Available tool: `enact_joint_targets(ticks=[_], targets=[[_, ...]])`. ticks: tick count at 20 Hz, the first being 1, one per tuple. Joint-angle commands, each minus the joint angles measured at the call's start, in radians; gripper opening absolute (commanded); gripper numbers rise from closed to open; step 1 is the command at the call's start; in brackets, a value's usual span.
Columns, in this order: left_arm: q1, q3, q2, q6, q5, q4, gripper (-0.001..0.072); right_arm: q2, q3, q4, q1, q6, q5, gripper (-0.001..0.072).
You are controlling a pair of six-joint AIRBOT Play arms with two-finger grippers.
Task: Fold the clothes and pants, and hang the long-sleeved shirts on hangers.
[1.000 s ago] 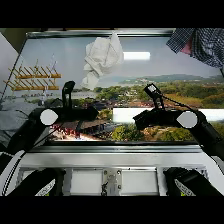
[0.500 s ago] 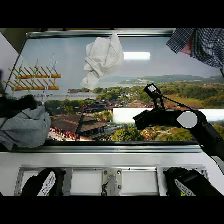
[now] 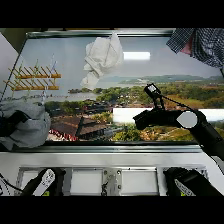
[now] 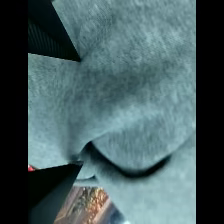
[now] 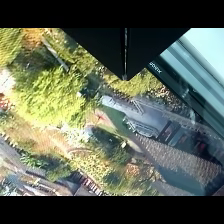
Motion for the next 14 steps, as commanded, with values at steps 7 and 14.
enact_joint_targets(ticks=[7,14], targets=[[0.009,-0.021,-0.141,-0.006,0.090,0.000,0.0179,-0.001,0.001,0.000,0.001,0.000,0.000,0.0024],[0.006,0.114,0.229,-0.006,-0.009,-0.054,0.0022,-0.001,0.001,0.000,0.000,0.000,-0.001,0.0024]])
